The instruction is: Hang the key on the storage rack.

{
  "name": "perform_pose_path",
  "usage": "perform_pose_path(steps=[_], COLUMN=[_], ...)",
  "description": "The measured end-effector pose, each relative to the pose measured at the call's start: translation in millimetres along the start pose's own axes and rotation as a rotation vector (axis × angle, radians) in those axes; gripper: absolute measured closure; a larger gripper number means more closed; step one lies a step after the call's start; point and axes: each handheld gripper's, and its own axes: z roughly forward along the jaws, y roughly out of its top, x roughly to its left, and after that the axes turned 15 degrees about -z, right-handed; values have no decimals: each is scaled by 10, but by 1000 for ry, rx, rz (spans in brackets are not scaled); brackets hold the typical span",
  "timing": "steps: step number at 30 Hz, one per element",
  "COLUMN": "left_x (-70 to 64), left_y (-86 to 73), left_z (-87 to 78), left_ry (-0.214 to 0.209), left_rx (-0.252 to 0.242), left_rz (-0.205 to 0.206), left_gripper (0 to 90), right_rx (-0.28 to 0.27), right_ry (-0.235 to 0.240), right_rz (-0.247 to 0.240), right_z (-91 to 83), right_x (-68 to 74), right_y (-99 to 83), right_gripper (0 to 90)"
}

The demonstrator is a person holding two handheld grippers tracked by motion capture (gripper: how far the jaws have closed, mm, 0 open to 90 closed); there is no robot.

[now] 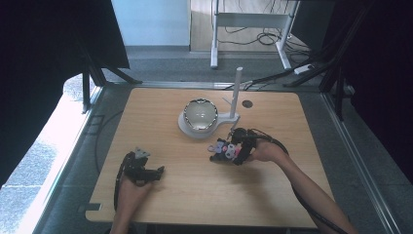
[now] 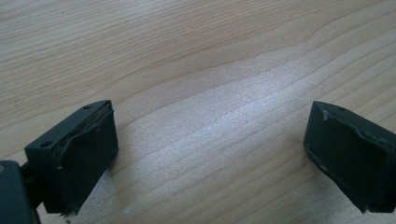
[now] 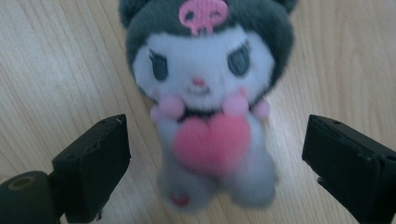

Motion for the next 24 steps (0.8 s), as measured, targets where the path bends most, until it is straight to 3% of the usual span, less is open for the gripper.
perform_pose_path(steps=[8,14,17,24], left_x=[0,0,0,0], left_y=[0,0,0,0], left_z=[0,0,0,0], left_ry=[0,0,0,0], left_rx=[0,0,0,0], left_rz=[0,0,0,0], left_gripper=[28,28,28,28], right_rx=[74,101,124,104], right_ry=[10,47,41,39], right_rz=[-36,-46,-48,-22], right_z=[139,203,211,146], right_x=[-85,-94,-85,-100], right_y=[241,310,339,308], right_gripper=[167,264,293,331])
